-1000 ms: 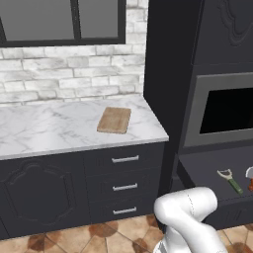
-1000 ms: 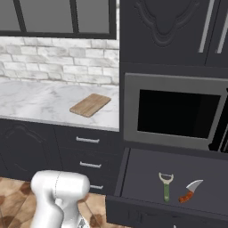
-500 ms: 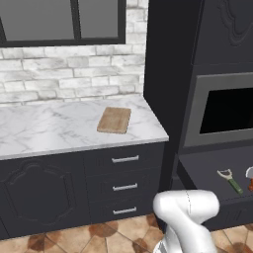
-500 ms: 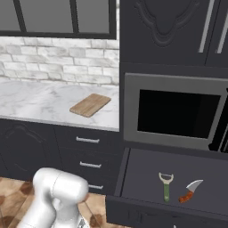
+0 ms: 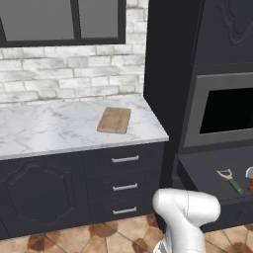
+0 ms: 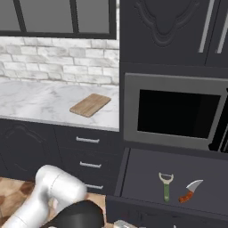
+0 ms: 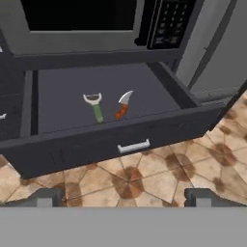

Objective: Open the drawer on the right and place the cutting tools on the cutting board.

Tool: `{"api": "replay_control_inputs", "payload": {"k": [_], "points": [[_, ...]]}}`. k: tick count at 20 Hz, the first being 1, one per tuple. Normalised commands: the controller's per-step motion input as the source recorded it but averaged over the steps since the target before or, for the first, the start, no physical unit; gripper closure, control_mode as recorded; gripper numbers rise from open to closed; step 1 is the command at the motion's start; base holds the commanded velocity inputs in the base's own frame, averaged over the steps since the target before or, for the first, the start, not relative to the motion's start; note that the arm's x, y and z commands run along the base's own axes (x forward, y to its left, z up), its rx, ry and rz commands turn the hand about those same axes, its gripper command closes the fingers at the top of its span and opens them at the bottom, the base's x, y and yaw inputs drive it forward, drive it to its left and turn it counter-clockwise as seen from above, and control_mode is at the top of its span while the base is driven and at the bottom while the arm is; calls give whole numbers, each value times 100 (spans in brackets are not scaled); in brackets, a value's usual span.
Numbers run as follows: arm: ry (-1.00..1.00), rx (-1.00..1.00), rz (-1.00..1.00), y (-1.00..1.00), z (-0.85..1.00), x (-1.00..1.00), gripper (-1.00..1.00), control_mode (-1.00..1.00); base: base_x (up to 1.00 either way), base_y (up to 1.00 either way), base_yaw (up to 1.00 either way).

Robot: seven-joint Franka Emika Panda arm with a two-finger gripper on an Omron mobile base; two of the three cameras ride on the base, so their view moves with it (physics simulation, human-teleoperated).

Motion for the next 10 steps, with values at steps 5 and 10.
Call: {"api": "replay_control_inputs", "payload": {"k": [5,10], "points": [[47,-41,-10,71,51,35,-100,-100,0,0,0],[30,-25,-8,54,41,32,-100,-100,0,0,0]]}}
